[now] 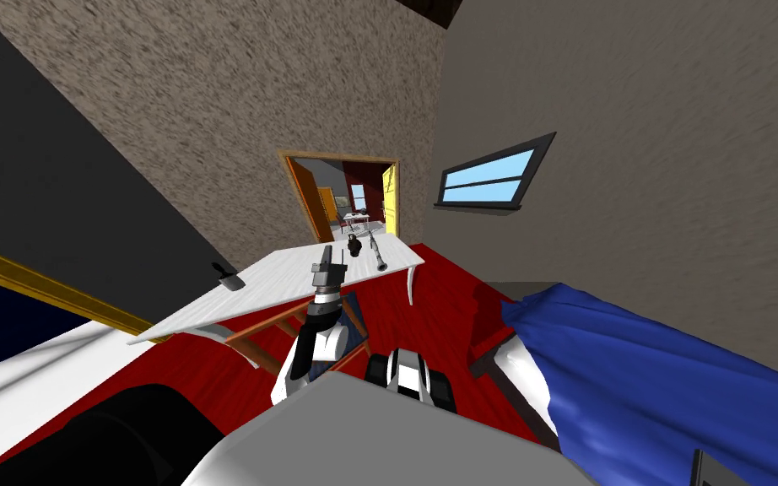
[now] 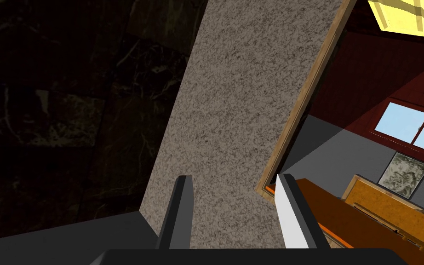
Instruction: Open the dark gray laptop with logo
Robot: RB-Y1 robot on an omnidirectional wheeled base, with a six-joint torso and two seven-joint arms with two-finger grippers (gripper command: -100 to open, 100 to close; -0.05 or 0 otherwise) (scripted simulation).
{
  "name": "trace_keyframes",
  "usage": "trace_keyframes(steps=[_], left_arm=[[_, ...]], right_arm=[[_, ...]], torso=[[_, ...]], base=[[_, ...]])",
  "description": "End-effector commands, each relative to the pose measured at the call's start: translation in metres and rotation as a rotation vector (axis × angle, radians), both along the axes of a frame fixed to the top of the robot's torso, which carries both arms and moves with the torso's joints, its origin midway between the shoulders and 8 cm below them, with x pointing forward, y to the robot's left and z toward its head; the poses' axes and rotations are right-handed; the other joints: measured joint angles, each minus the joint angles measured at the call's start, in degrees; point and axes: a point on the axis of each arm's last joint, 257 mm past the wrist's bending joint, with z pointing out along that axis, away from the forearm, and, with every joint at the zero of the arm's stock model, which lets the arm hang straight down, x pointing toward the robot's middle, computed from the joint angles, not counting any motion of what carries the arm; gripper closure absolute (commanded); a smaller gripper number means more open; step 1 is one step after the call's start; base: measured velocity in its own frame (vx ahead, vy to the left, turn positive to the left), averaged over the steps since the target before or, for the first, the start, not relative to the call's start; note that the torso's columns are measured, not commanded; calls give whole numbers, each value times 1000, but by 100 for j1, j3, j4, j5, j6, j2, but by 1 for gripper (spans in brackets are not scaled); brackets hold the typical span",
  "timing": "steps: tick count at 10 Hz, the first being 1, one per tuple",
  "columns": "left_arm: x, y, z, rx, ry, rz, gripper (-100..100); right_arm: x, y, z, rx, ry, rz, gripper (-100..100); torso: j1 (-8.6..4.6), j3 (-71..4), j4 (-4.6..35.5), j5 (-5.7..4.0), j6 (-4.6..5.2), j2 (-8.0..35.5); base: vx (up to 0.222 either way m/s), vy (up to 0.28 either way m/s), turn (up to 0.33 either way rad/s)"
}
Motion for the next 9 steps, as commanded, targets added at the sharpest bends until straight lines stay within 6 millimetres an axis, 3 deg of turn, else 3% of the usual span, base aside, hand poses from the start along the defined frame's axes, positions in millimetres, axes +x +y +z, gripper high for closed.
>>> trace_keyframes(steps=[1,2,4,5,9], left_arm=[[0,0,0,0,0,0,0],[0,0,0,0,0,0,0],[0,0,0,0,0,0,0],[0,0,0,0,0,0,0],[0,0,0,0,0,0,0]], right_arm=[[-15,13,-8,63,20,10,100],[-26,16,-7,93,40,7,100],[-25,8,0,68,40,4,100],[-41,29,-12,135,81,25,100],[-59,52,-24,208,122,39,100]], torso=[[1,1,1,4,4,1],[8,6,5,6,-2,10],[20,7,5,2,-6,9],[29,17,13,16,-3,30],[-5,2,3,-4,-4,-4]], base=[[102,-48,-32],[133,-56,-46],[78,-33,-26],[98,-130,-37],[135,-141,-29]])
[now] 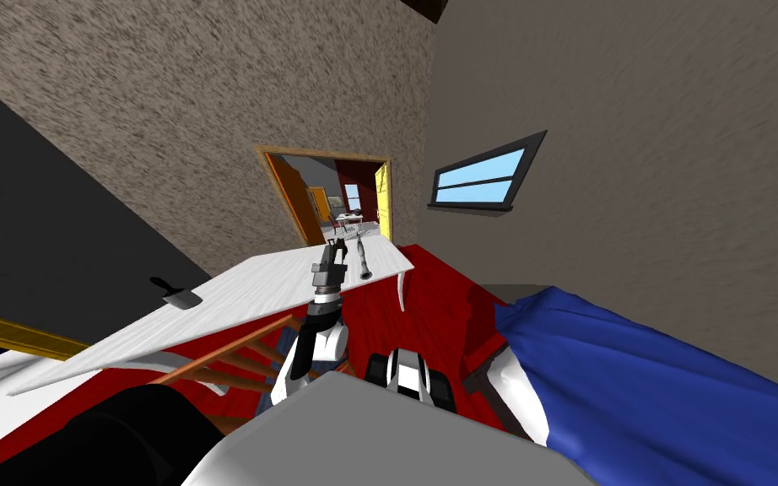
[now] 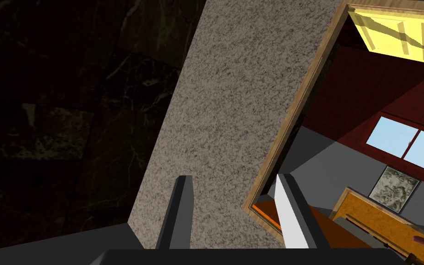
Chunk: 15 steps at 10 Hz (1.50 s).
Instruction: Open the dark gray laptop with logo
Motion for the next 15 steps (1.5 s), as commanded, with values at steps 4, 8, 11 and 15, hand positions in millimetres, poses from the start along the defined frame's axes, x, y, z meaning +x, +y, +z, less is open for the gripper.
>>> trace_keyframes(steps=[4,8,11,15], left_arm=[[0,0,0,0,0,0,0],[0,0,0,0,0,0,0],[0,0,0,0,0,0,0],[0,0,0,0,0,0,0]], right_arm=[[-29,39,-21,118,50,14,100],[-40,51,-26,156,71,15,100],[-51,64,-30,194,92,15,100],[-75,90,-36,271,135,9,100]], torso=[[52,17,8,17,25,37],[35,19,3,1,39,35],[39,21,4,5,46,43],[42,14,10,20,15,27]], base=[[88,-95,-3],[51,-41,-1],[56,-59,-18],[74,-69,-17]])
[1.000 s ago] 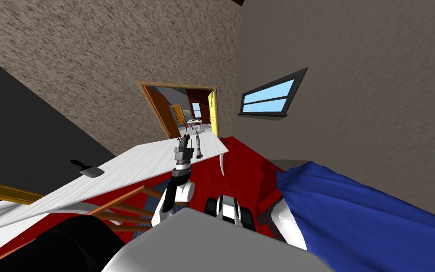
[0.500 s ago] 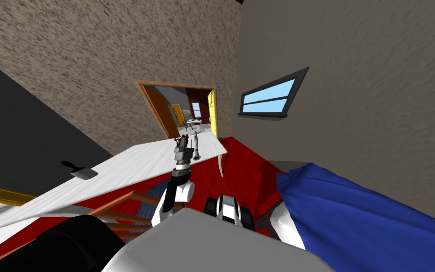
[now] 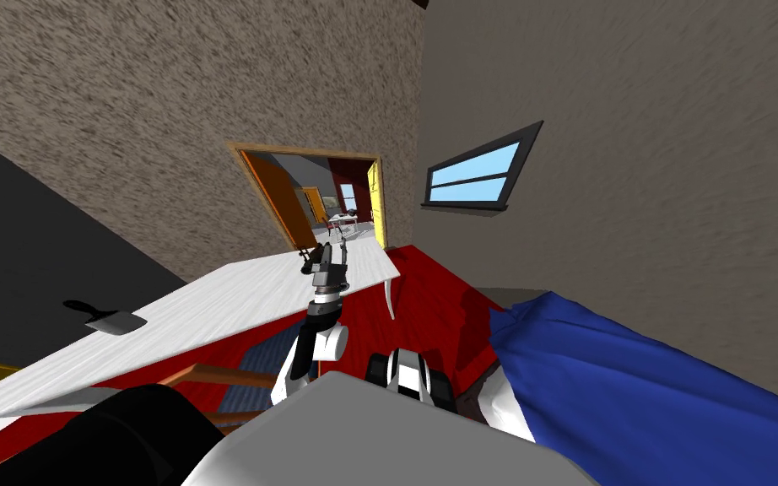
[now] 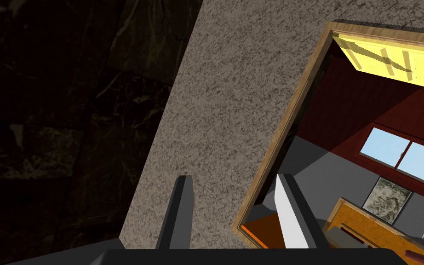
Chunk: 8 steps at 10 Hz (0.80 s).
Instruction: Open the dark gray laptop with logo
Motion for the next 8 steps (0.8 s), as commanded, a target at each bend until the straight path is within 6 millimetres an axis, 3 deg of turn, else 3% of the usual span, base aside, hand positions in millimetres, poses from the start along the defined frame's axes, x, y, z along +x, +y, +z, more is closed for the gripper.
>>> trace_keyframes(steps=[1,2,4,6,7,8], left_arm=[[0,0,0,0,0,0,0],[0,0,0,0,0,0,0],[0,0,0,0,0,0,0],[0,0,0,0,0,0,0],[0,0,0,0,0,0,0],[0,0,0,0,0,0,0]], right_arm=[[-2,-1,-2,1,7,-2,100],[-39,32,-24,71,51,-21,100],[-39,32,-24,71,51,-21,100],[-39,32,-24,71,51,-21,100],[-26,25,-11,64,45,-3,-100],[-20,22,-5,63,45,4,-100]], torso=[[28,16,7,4,8,27],[33,10,8,34,16,31],[8,20,-2,6,63,45],[20,-4,-2,42,36,20],[27,-10,-1,51,24,13],[41,-17,0,63,16,6]], base=[[0,-3,16],[-25,-39,148],[-11,-10,39],[8,6,-25],[6,22,-86],[-2,28,-108]])
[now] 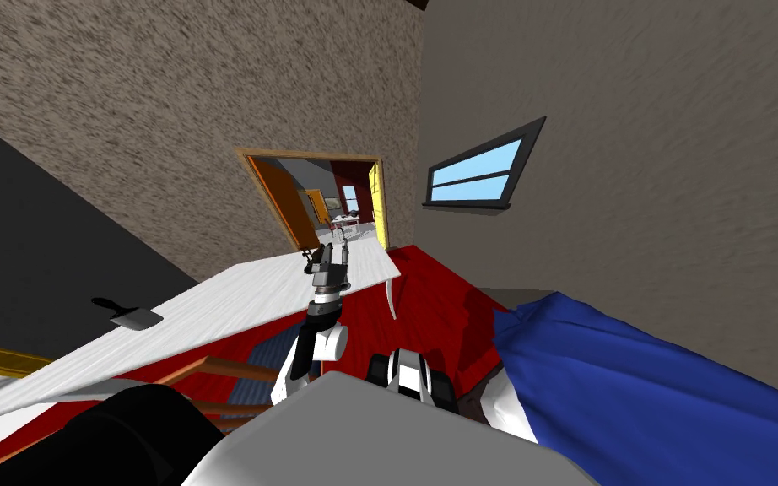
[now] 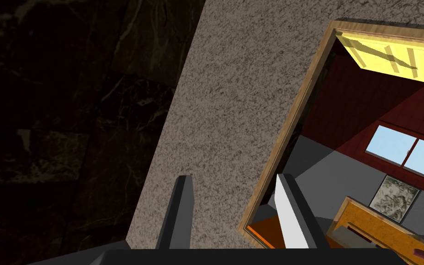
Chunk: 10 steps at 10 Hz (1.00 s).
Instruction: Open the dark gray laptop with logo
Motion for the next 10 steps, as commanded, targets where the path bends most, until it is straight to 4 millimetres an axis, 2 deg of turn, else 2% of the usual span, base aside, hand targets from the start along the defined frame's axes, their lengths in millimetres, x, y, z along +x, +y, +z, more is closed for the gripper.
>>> trace_keyframes(steps=[1,7,8,9,10], left_arm=[[0,0,0,0,0,0,0],[0,0,0,0,0,0,0],[0,0,0,0,0,0,0],[0,0,0,0,0,0,0],[0,0,0,0,0,0,0]], right_arm=[[17,-8,16,-2,-3,22,-100],[52,-16,50,-2,-1,69,-100],[49,-16,46,-3,-1,64,-100],[49,-16,46,-2,-1,65,0],[49,-16,46,-2,-1,65,0]], torso=[[5,0,1,4,-6,-1],[-3,-1,2,2,-7,-2],[-3,1,3,1,-8,0],[-7,2,3,0,-8,0],[-8,0,2,0,-8,-1]], base=[[-13,23,-88],[-9,20,-72],[-4,10,-11],[0,0,0],[0,0,0]])
